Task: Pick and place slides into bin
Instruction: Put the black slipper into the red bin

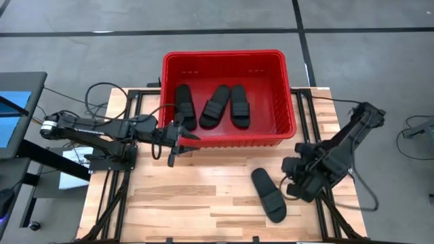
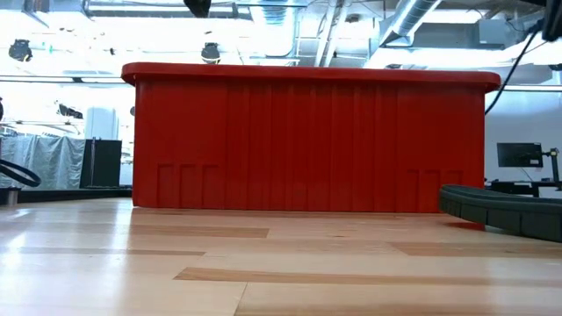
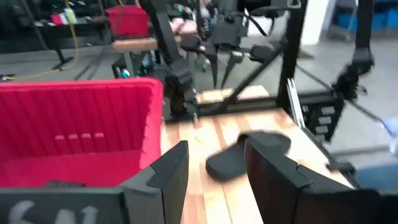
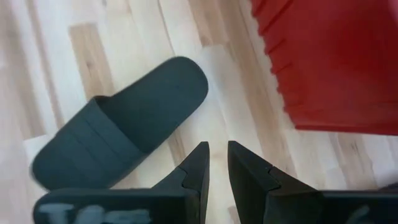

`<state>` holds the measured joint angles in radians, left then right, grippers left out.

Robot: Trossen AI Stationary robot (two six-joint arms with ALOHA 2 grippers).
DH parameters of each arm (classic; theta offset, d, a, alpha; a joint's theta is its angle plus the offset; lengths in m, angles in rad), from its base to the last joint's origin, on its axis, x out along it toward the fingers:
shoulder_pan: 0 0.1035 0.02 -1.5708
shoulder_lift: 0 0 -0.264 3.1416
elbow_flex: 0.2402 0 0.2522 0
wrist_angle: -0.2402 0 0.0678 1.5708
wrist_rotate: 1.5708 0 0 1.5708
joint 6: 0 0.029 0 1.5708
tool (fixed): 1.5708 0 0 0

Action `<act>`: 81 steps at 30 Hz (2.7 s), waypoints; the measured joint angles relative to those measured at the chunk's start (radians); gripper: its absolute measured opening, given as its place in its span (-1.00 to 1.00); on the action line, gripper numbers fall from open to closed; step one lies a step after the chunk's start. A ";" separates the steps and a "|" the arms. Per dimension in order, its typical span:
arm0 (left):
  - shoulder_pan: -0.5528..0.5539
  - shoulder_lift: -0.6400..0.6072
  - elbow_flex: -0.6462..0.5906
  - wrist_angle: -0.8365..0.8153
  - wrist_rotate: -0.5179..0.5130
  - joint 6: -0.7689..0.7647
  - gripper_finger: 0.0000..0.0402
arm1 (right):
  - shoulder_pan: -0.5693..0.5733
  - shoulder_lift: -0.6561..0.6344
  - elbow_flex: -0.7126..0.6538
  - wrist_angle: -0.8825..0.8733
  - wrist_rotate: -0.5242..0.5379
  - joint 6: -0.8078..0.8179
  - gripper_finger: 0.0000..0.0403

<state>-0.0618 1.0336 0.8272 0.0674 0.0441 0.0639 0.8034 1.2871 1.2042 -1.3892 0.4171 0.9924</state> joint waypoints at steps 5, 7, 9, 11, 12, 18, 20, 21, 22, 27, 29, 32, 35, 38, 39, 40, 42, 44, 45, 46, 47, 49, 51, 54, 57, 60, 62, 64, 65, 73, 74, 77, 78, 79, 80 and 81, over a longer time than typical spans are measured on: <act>-0.031 -0.002 0.000 -0.055 0.001 0.031 -0.26 | 0.002 0.111 0.000 0.024 -0.060 0.039 -0.74; -0.035 -0.002 0.000 -0.076 0.001 0.022 -0.26 | 0.002 0.147 0.000 0.046 -0.105 0.039 -0.74; -0.035 -0.002 0.000 -0.091 0.001 0.003 -0.26 | 0.002 0.178 0.000 0.071 -0.136 0.039 -0.74; -0.035 -0.002 0.000 -0.105 -0.003 -0.022 -0.26 | 0.008 0.205 0.000 0.104 -0.160 0.027 -0.74; -0.035 -0.002 0.000 -0.107 -0.008 -0.036 -0.26 | 0.016 0.214 0.000 0.122 -0.165 0.022 -0.74; -0.035 -0.002 0.000 -0.107 -0.031 -0.102 -0.26 | 0.093 0.241 0.000 0.277 -0.191 -0.003 -0.76; -0.037 -0.002 0.000 -0.112 -0.031 -0.116 -0.26 | 0.127 0.239 0.000 0.348 -0.193 0.002 -0.78; -0.037 -0.002 0.000 -0.117 -0.030 -0.121 -0.26 | 0.145 0.240 0.000 0.378 -0.195 0.002 -0.80; -0.038 -0.002 0.000 -0.124 -0.030 -0.123 -0.26 | 0.163 0.241 0.000 0.407 -0.195 0.002 -0.82; -0.038 -0.001 0.000 -0.173 -0.030 -0.109 -0.26 | 0.243 0.240 0.000 0.510 -0.195 0.043 -0.92; -0.038 -0.002 0.000 -0.211 -0.030 -0.109 -0.26 | 0.260 0.240 0.000 0.523 -0.196 0.100 -0.96; -0.038 -0.001 0.000 -0.261 -0.030 -0.108 -0.26 | 0.274 0.240 0.000 0.523 -0.195 0.165 -0.99; -0.038 -0.001 0.000 -0.308 -0.030 -0.094 -0.26 | 0.277 0.245 0.001 0.533 -0.194 0.192 -0.97; -0.038 -0.001 0.000 -0.309 -0.030 -0.108 -0.26 | 0.272 0.283 0.001 0.552 -0.202 0.185 -0.90; -0.038 -0.001 0.000 -0.297 -0.031 -0.122 -0.26 | 0.272 0.302 0.001 0.555 -0.218 0.180 -0.86; -0.038 -0.001 0.000 -0.280 -0.034 -0.139 -0.26 | 0.270 0.324 0.001 0.562 -0.234 0.173 -0.82; -0.038 -0.001 0.000 -0.231 -0.031 -0.153 -0.26 | 0.265 0.374 0.001 0.567 -0.264 0.155 -0.74; -0.043 -0.001 0.000 -0.182 -0.010 -0.144 -0.26 | 0.263 0.415 0.000 0.568 -0.267 0.133 -0.67; -0.043 -0.001 0.000 -0.158 0.002 -0.139 -0.26 | 0.263 0.431 0.000 0.572 -0.266 0.121 -0.64; -0.044 -0.001 0.000 -0.128 0.011 -0.139 -0.26 | 0.264 0.448 0.000 0.575 -0.266 0.109 -0.61; -0.044 -0.001 0.000 -0.093 0.023 -0.146 -0.26 | 0.264 0.462 0.000 0.576 -0.266 0.098 -0.59; -0.044 -0.001 0.001 -0.034 0.030 -0.168 -0.26 | 0.262 0.486 0.000 0.579 -0.266 0.075 -0.54; -0.043 -0.001 0.001 -0.002 -0.010 -0.184 -0.26 | 0.256 0.502 0.000 0.580 -0.267 0.053 -0.50; -0.044 -0.001 0.001 0.009 -0.181 -0.241 -0.26 | 0.247 0.510 0.000 0.584 -0.276 0.024 -0.44; -0.040 -0.001 0.001 -0.030 -0.336 -0.362 -0.26 | 0.237 0.509 0.000 0.583 -0.285 0.009 -0.40; -0.022 -0.008 0.004 -0.075 -0.363 -0.330 -0.26 | 0.234 0.508 0.000 0.583 -0.285 -0.006 -0.37; -0.014 -0.011 0.017 -0.115 -0.367 -0.308 -0.26 | 0.235 0.508 0.000 0.583 -0.286 -0.022 -0.35; -0.007 -0.008 0.026 -0.146 -0.402 -0.307 -0.26 | 0.233 0.508 0.000 0.582 -0.286 -0.025 -0.34; -0.005 -0.006 0.030 -0.161 -0.425 -0.309 -0.26 | 0.230 0.508 0.000 0.583 -0.287 -0.025 -0.34; 0.033 0.001 0.048 -0.349 -0.412 -0.348 -0.26 | 0.228 0.507 0.000 0.583 -0.288 -0.024 -0.34; 0.034 0.001 0.048 -0.359 -0.409 -0.356 -0.26 | 0.228 0.506 0.000 0.583 -0.288 -0.024 -0.34; 0.033 0.001 0.049 -0.373 -0.408 -0.368 -0.26 | 0.228 0.506 0.000 0.583 -0.288 -0.024 -0.34; 0.033 0.001 0.049 -0.371 -0.408 -0.367 -0.26 | 0.228 0.506 0.000 0.583 -0.288 -0.024 -0.34; 0.034 0.001 0.049 -0.367 -0.408 -0.366 -0.26 | 0.228 0.506 0.000 0.583 -0.288 -0.024 -0.34; 0.034 0.001 0.049 -0.363 -0.408 -0.366 -0.26 | 0.228 0.506 0.000 0.583 -0.288 -0.024 -0.33; 0.033 0.001 0.049 -0.363 -0.408 -0.366 -0.26 | 0.228 0.506 0.000 0.583 -0.289 -0.024 -0.33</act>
<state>-0.0283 1.0344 0.8764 -0.2953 -0.3641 -0.3019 1.0313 1.7935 1.2045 -0.8062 0.1284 0.9684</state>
